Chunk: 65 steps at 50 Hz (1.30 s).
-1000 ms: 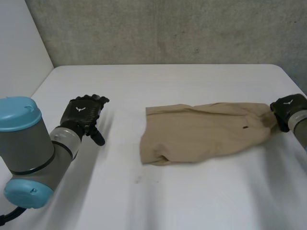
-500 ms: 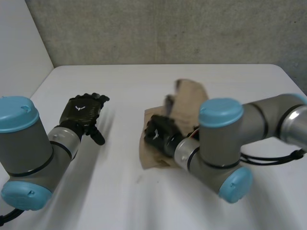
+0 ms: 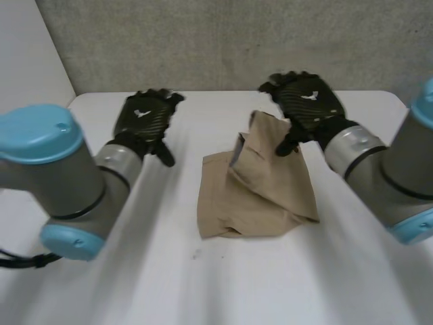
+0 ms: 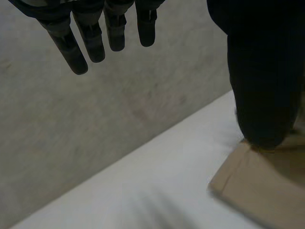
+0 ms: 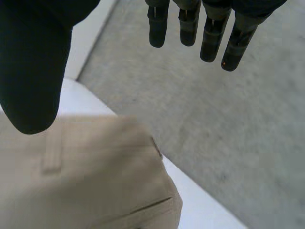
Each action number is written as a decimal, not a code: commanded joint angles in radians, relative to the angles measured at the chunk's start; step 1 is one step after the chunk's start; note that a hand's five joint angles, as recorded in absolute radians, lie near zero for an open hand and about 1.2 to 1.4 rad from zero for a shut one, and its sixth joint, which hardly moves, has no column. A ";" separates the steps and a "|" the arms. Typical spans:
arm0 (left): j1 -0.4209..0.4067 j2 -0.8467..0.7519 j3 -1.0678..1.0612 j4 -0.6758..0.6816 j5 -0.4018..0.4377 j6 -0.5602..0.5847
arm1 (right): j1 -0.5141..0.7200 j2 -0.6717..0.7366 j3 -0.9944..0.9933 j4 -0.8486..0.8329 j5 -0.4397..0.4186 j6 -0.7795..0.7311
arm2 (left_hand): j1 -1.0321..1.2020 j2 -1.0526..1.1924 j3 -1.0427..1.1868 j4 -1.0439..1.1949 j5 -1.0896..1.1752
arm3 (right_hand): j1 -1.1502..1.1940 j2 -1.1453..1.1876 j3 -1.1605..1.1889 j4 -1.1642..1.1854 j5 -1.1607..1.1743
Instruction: Fold the shorts.
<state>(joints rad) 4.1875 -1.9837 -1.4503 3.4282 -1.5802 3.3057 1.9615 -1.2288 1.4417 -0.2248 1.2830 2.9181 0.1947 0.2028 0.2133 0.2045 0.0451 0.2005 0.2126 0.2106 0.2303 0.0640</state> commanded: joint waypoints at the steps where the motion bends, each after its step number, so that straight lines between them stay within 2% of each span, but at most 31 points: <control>1: -0.133 -0.151 0.212 -0.001 0.003 -0.002 | -0.090 -0.008 0.029 0.028 0.009 0.125 | 0.016 0.008 -0.003 0.006 -0.009 | -0.026 -0.038 -0.036 -0.056 -0.064; 8: -0.211 -0.271 0.362 -0.004 0.014 -0.002 | -0.182 0.005 0.020 0.067 0.018 0.184 | 0.045 0.037 0.027 0.035 0.020 | -0.026 -0.038 -0.036 -0.056 -0.064; 14: -0.245 -0.336 0.429 -0.003 0.077 0.000 | -0.205 0.049 0.002 0.126 0.058 0.170 | 0.080 0.072 0.062 0.071 0.056 | -0.026 -0.038 -0.036 -0.056 -0.064; 24: -0.241 -0.402 0.427 -0.032 0.068 0.029 | -0.199 0.092 0.020 0.196 0.052 0.164 | 0.242 0.234 0.223 0.232 0.217 | -0.026 -0.038 -0.036 -0.056 -0.064; 32: -0.228 -0.403 0.355 -0.026 0.057 0.181 | -0.196 0.094 0.037 0.191 0.050 0.125 | 0.339 0.331 0.320 0.329 0.314 | -0.026 -0.038 -0.036 -0.056 -0.064; 42: -0.227 -0.467 0.386 0.069 0.054 0.202 | -0.196 0.092 0.052 0.189 0.055 0.104 | 0.477 0.469 0.458 0.467 0.452 | -0.026 -0.038 -0.036 -0.056 -0.064; 49: -0.227 -0.510 0.410 0.078 0.054 0.239 | -0.193 0.092 0.051 0.186 0.056 0.102 | 0.480 0.472 0.461 0.470 0.455 | -0.026 -0.038 -0.036 -0.056 -0.064; 56: -0.225 -0.547 0.439 0.109 0.066 0.247 | -0.193 0.092 0.045 0.182 0.062 0.093 | 0.717 0.709 0.698 0.707 0.692 | -0.026 -0.038 -0.036 -0.056 -0.064; 61: -0.225 -0.561 0.435 0.146 0.065 0.247 | -0.191 0.083 0.043 0.183 0.067 0.082 | 1.201 1.193 1.182 1.191 1.176 | -0.026 -0.038 -0.036 -0.056 -0.064; 65: -0.225 -0.528 0.403 0.143 0.056 0.256 | -0.190 0.081 0.034 0.186 0.067 0.081 | 1.202 1.193 1.183 1.192 1.177 | -0.026 -0.038 -0.036 -0.056 -0.064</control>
<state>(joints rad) 3.9622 -2.5403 -1.0127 3.5609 -1.5142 3.5544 1.7696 -1.1416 1.4853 -0.0425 1.3486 3.0038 1.0773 1.1360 1.1262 1.1318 0.9276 0.2005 0.2126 0.2110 0.2307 0.0640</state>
